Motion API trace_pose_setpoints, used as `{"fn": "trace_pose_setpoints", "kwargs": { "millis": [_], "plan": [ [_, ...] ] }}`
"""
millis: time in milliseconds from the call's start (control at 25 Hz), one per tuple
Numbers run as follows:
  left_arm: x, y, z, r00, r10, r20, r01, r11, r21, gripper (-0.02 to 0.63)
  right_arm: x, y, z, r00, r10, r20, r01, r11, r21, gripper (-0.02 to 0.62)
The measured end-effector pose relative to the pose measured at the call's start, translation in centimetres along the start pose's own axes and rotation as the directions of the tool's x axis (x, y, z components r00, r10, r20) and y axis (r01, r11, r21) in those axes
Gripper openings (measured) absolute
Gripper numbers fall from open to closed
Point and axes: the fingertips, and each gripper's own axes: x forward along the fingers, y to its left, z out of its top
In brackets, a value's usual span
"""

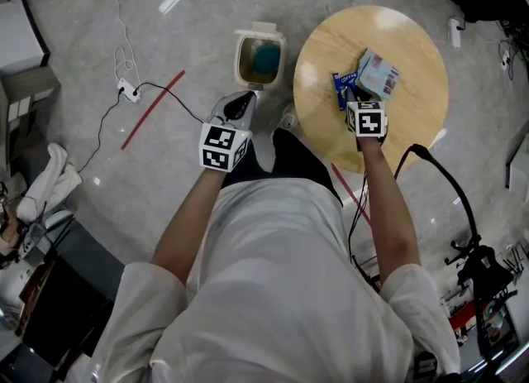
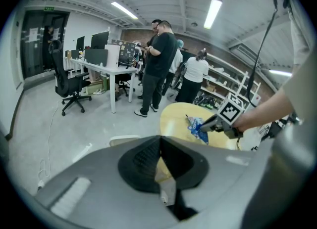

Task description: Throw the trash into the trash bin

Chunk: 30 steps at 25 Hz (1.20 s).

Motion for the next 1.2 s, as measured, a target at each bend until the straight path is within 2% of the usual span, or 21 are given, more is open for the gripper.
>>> {"fn": "trace_pose_setpoints", "kwargs": {
  "millis": [280, 520, 1200],
  "plan": [
    [-0.7, 1.6, 0.2, 1.000, 0.003, 0.018, -0.003, 1.000, 0.002, 0.005, -0.7, 1.3, 0.7, 1.000, -0.011, 0.007, 0.011, 1.000, 0.007, 0.038],
    [-1.8, 3.3, -0.1, 1.000, 0.011, 0.026, -0.011, 1.000, -0.006, 0.005, -0.6, 3.4, 1.6, 1.000, 0.008, 0.020, -0.009, 0.999, 0.052, 0.038],
    [-5.2, 9.1, -0.8, 0.998, 0.060, 0.035, -0.059, 0.998, -0.039, 0.005, 1.8, 11.6, 6.7, 0.996, 0.076, 0.039, -0.075, 0.997, -0.021, 0.038]
  ]
}}
